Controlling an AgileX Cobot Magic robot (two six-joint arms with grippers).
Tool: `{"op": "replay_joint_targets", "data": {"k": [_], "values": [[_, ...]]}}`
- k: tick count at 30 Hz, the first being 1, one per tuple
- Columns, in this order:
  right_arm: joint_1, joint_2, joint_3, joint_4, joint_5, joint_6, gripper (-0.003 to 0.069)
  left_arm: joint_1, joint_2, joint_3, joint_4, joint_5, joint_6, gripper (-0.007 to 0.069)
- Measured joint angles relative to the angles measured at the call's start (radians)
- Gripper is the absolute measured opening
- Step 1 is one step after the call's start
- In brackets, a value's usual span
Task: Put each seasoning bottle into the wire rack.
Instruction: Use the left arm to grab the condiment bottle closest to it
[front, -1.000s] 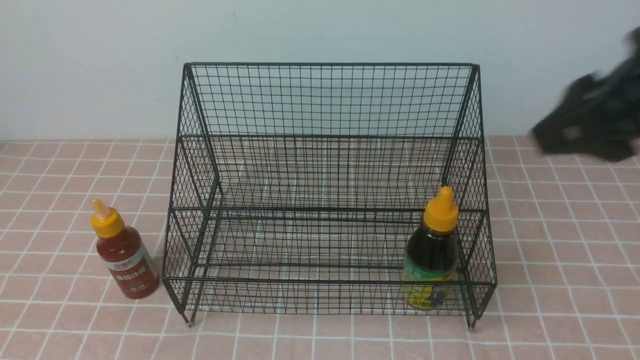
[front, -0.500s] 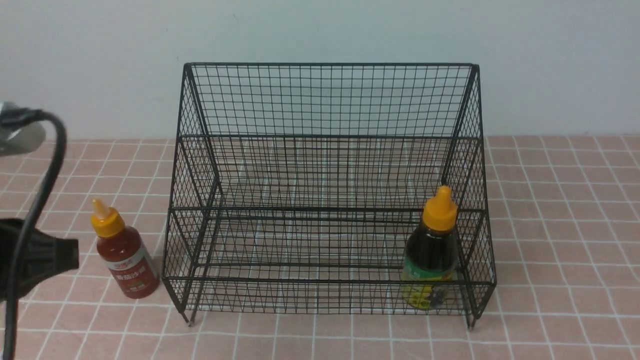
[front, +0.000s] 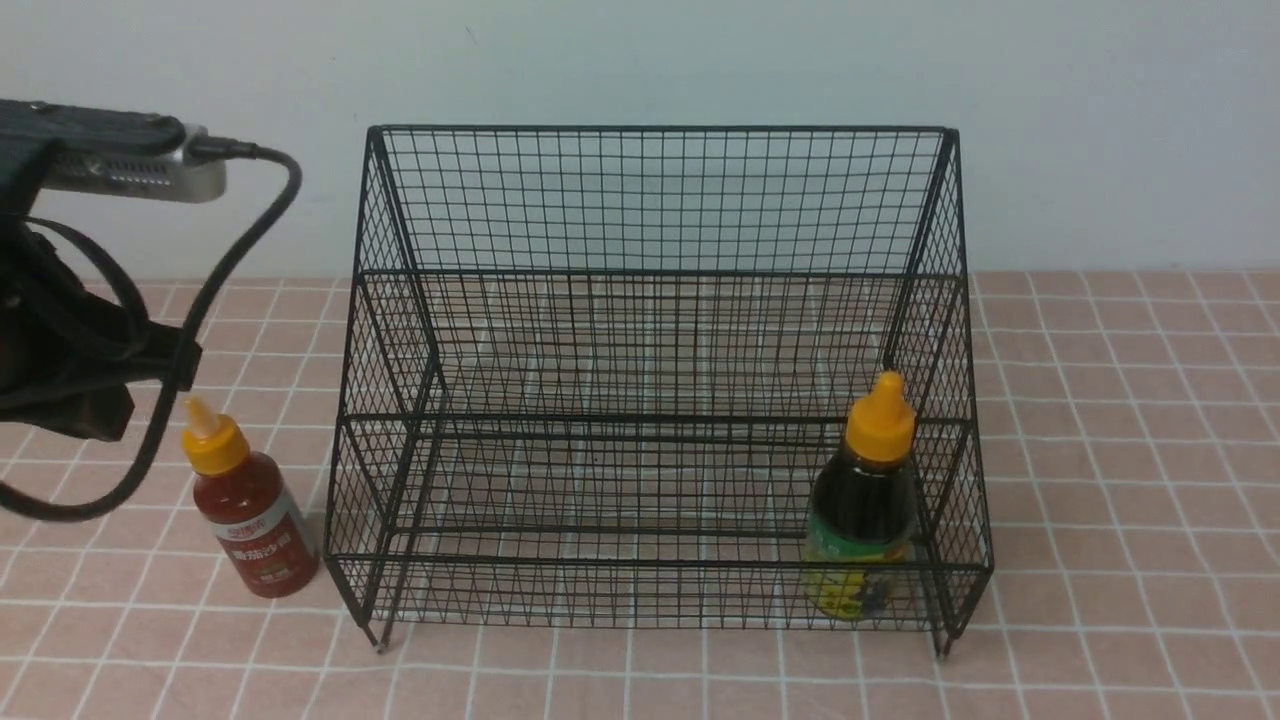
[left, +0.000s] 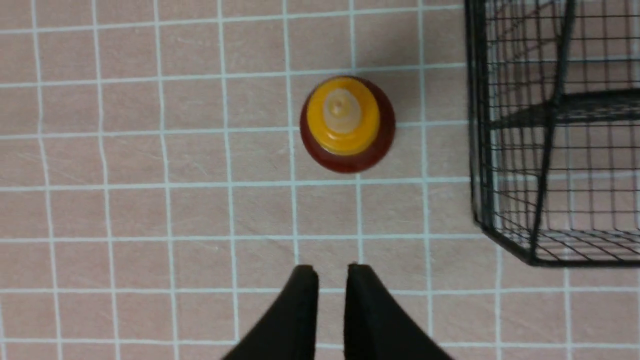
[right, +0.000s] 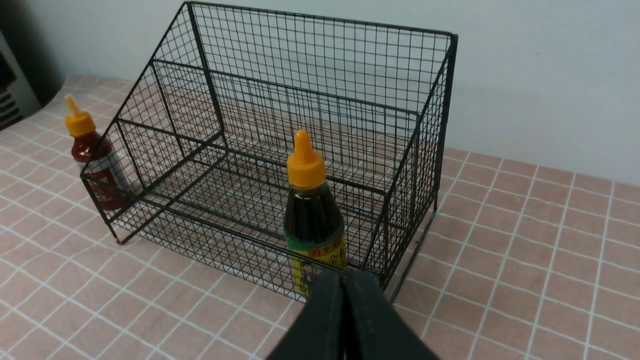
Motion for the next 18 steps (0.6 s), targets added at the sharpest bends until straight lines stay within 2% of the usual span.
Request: {"op": "replay_joint_targets", "data": {"k": [3, 7, 11, 14, 18], "values": [[0.000, 0.000, 0.000, 0.000, -0.003, 0.000, -0.0015, 0.000, 0.051, 0.000, 0.011, -0.021, 0.000, 0.0206], [0.000, 0.000, 0.000, 0.002, -0.003, 0.004, -0.0015, 0.000, 0.118, -0.001, 0.011, -0.070, 0.000, 0.0414], [0.000, 0.000, 0.000, 0.008, -0.004, 0.010, -0.0015, 0.000, 0.163, -0.001, 0.011, -0.117, 0.000, 0.0545], [0.000, 0.000, 0.000, 0.021, -0.005, 0.011, -0.0015, 0.000, 0.189, -0.001, 0.012, -0.142, 0.000, 0.0586], [0.000, 0.000, 0.000, 0.030, -0.006, 0.011, -0.0015, 0.000, 0.229, -0.002, 0.017, -0.177, 0.000, 0.0592]]}}
